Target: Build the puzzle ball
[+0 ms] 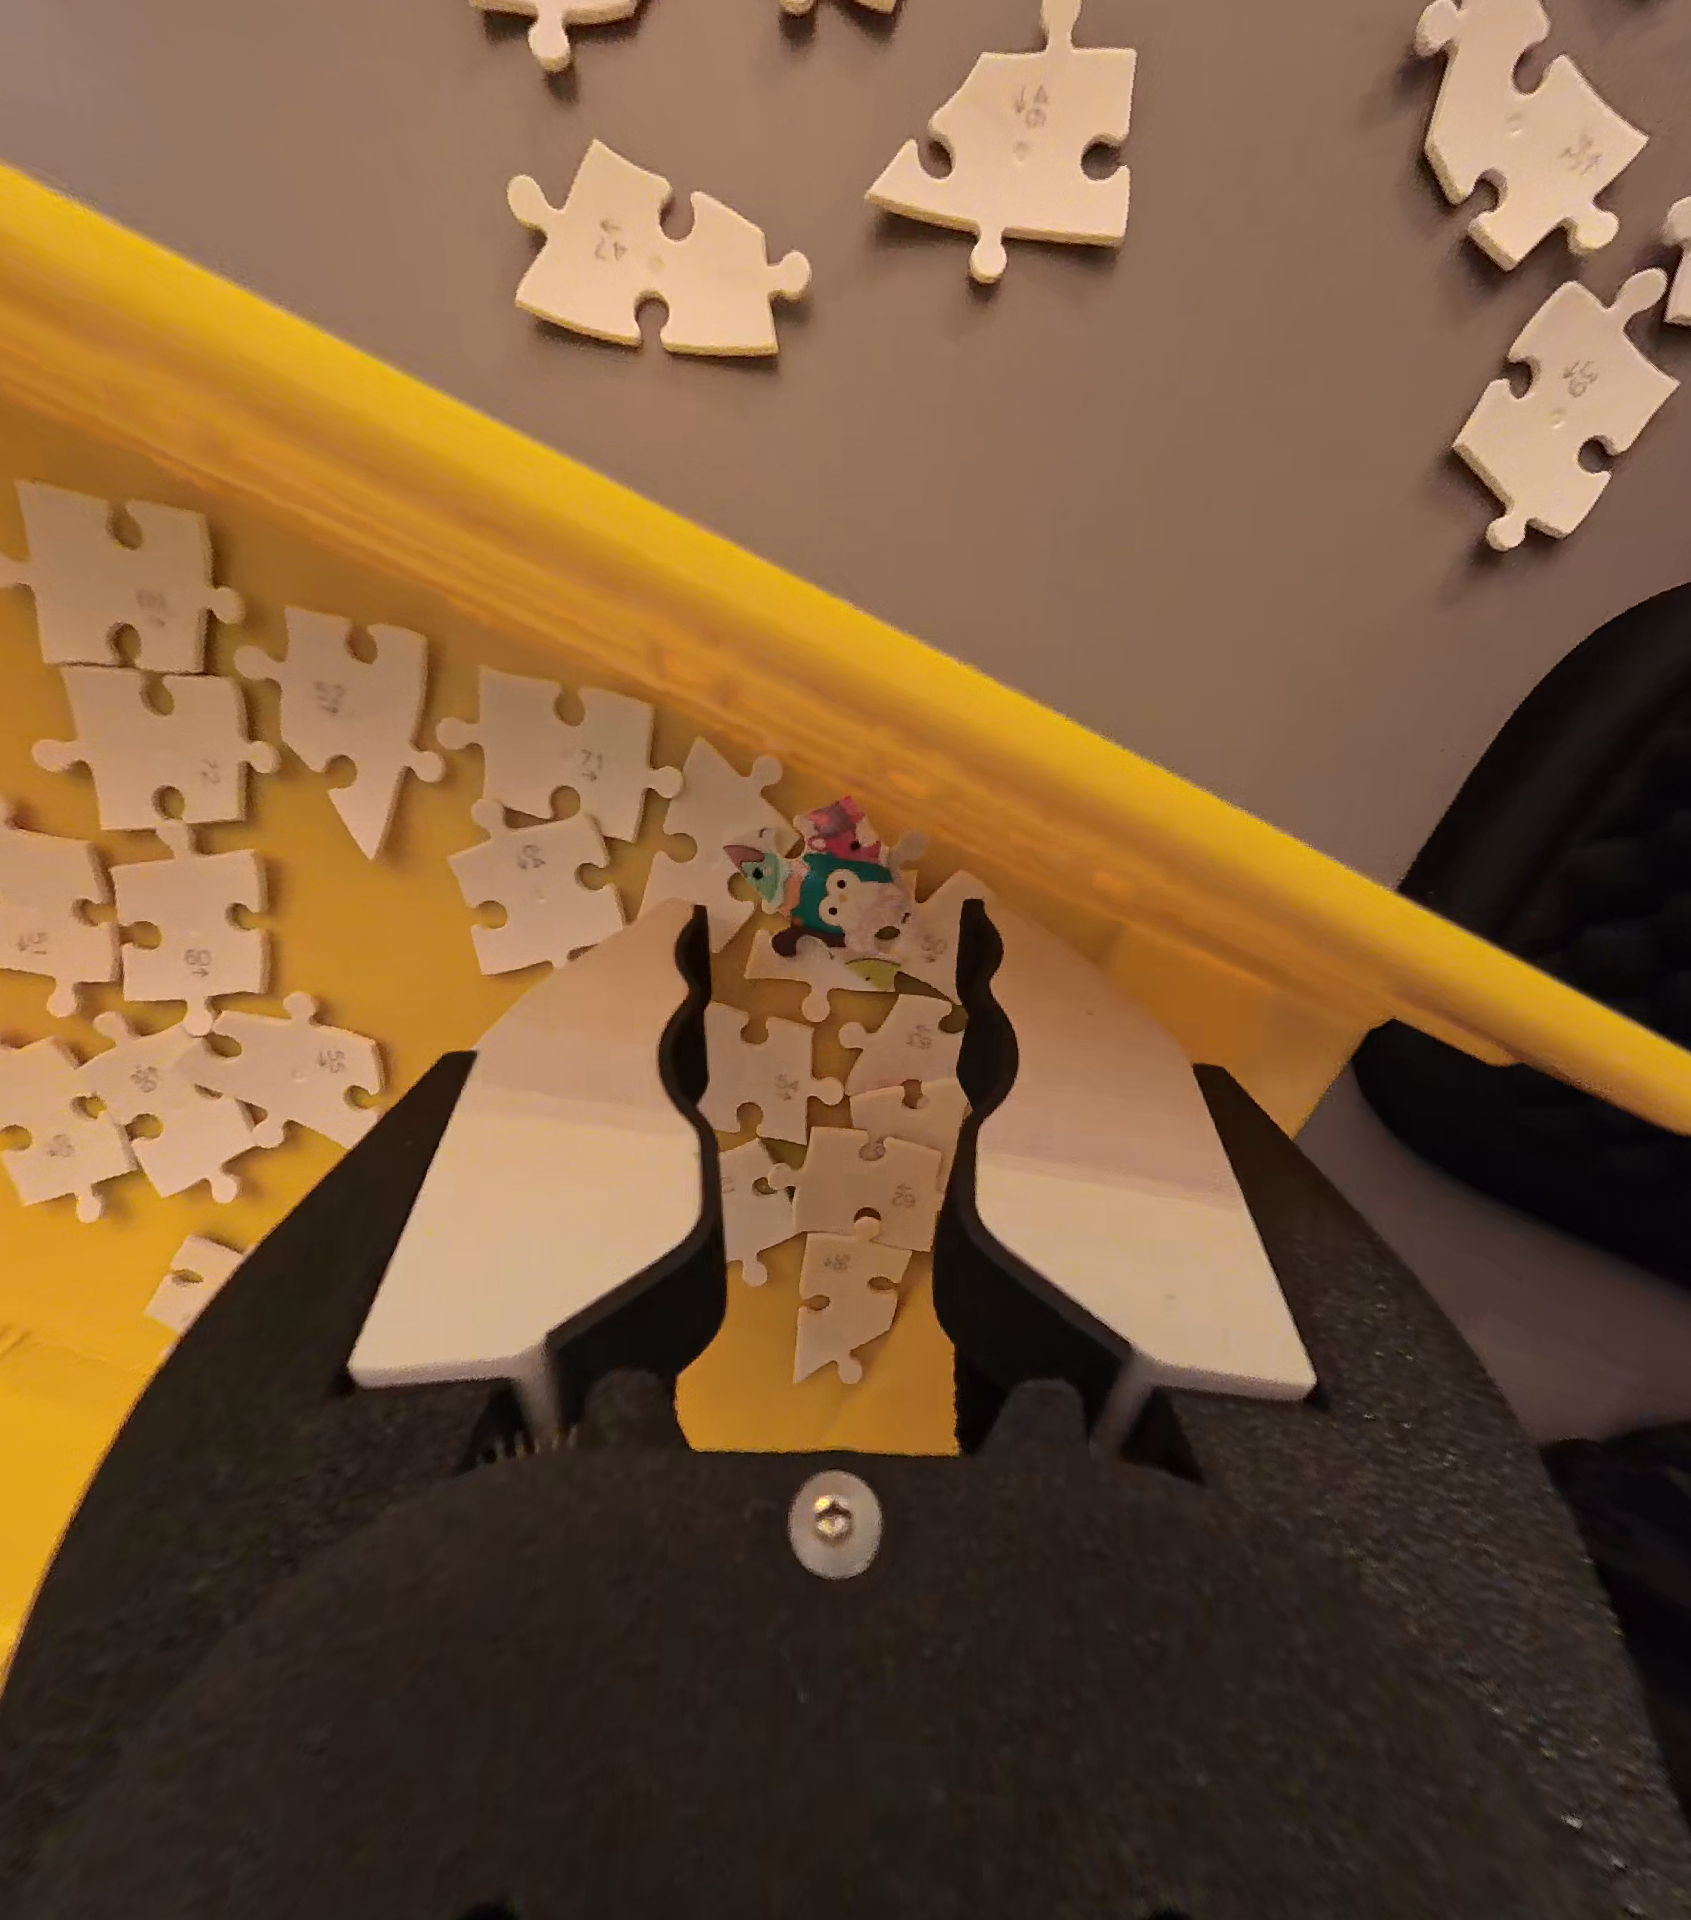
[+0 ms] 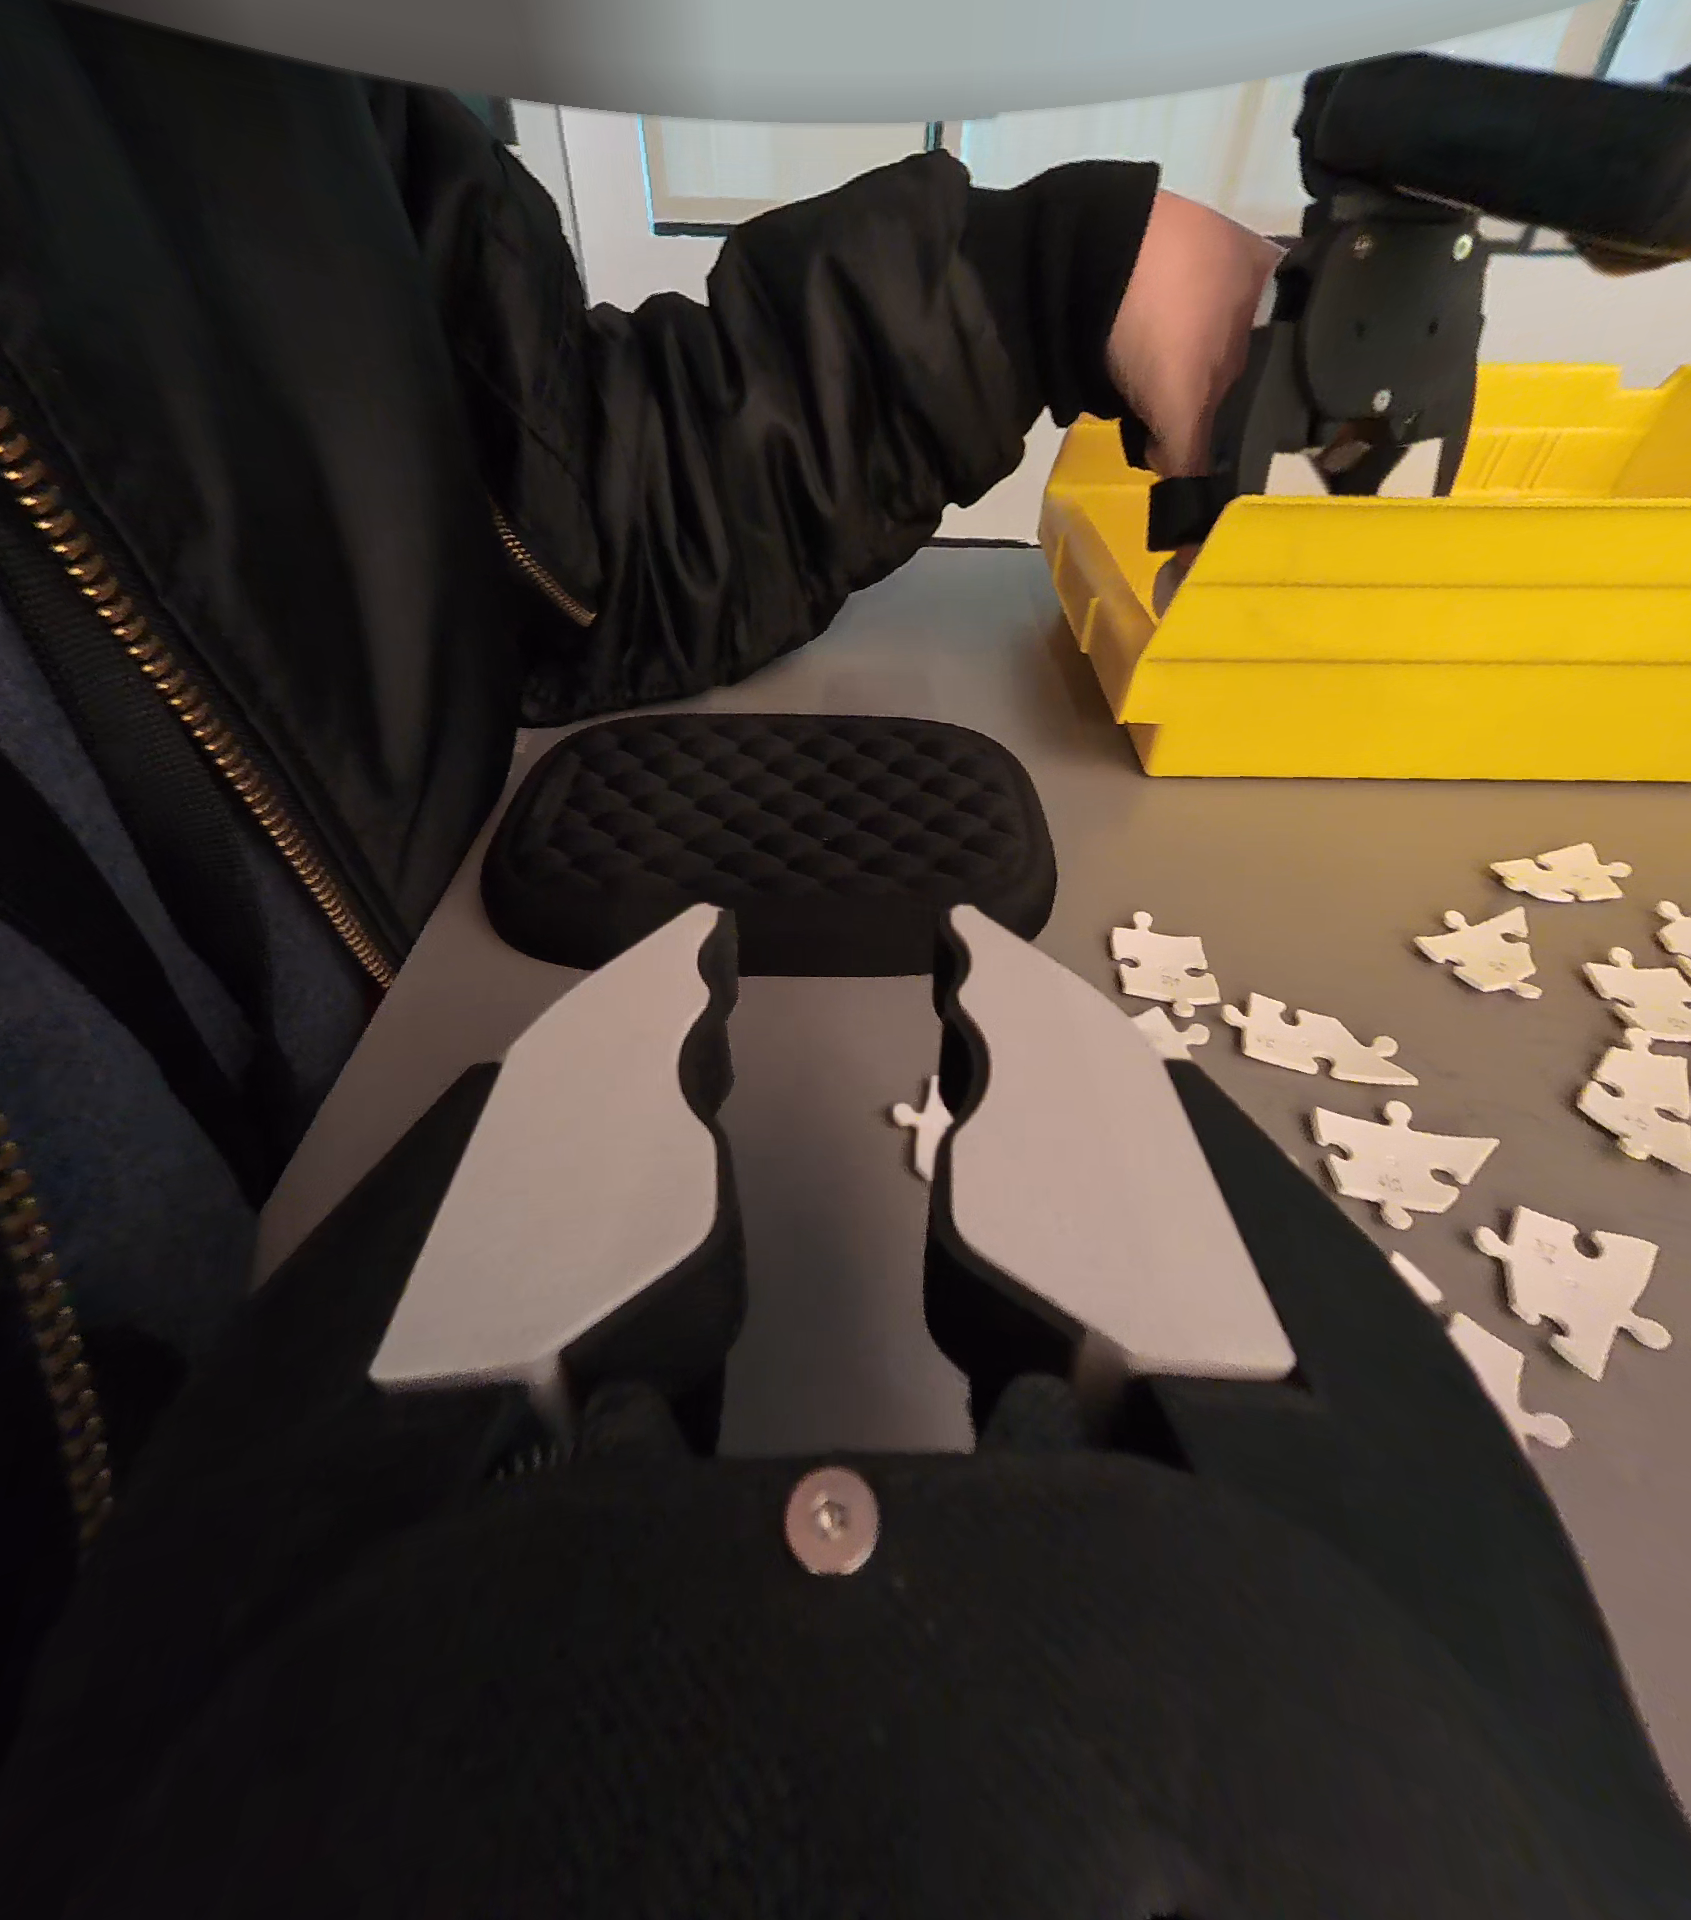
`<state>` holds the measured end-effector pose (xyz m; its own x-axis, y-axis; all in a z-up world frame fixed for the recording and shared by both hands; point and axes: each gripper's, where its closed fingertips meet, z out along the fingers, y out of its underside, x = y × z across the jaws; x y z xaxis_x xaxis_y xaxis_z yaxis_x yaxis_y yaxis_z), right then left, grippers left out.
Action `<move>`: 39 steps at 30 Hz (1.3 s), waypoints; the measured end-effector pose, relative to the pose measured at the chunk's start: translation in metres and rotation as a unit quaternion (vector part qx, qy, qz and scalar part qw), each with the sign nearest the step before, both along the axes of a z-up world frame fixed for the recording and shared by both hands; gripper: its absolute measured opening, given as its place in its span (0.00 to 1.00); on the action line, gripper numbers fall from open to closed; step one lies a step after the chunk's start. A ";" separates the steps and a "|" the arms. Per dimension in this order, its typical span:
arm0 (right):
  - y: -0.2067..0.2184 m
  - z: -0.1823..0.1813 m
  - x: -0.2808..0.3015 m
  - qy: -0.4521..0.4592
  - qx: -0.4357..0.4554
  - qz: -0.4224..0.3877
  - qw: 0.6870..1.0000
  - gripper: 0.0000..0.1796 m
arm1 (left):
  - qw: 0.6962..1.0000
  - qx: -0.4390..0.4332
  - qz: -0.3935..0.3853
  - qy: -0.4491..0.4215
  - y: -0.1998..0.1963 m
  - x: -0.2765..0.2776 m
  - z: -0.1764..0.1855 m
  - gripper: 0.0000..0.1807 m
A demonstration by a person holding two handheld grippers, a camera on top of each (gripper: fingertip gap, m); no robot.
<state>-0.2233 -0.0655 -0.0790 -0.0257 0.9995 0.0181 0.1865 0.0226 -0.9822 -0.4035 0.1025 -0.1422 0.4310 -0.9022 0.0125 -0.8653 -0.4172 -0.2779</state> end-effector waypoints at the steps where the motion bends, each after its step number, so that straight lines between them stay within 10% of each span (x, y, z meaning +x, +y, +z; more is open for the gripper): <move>1: 0.002 0.000 0.000 0.001 -0.001 -0.004 1.000 0.21 | 1.000 -0.002 0.000 0.001 0.000 0.000 -0.001 0.25; 23: 0.004 -0.001 0.001 -0.004 -0.001 -0.011 1.000 0.21 | 0.999 0.008 0.022 0.031 0.004 -0.008 0.003 0.16; 34: 0.006 0.001 0.000 -0.002 0.015 -0.020 1.000 0.21 | 0.981 0.143 0.075 -0.104 0.012 -0.008 0.103 0.15; 39: 0.016 0.014 0.008 0.003 0.088 -0.057 0.995 0.21 | 0.966 0.072 0.020 -0.249 -0.033 0.058 0.144 0.15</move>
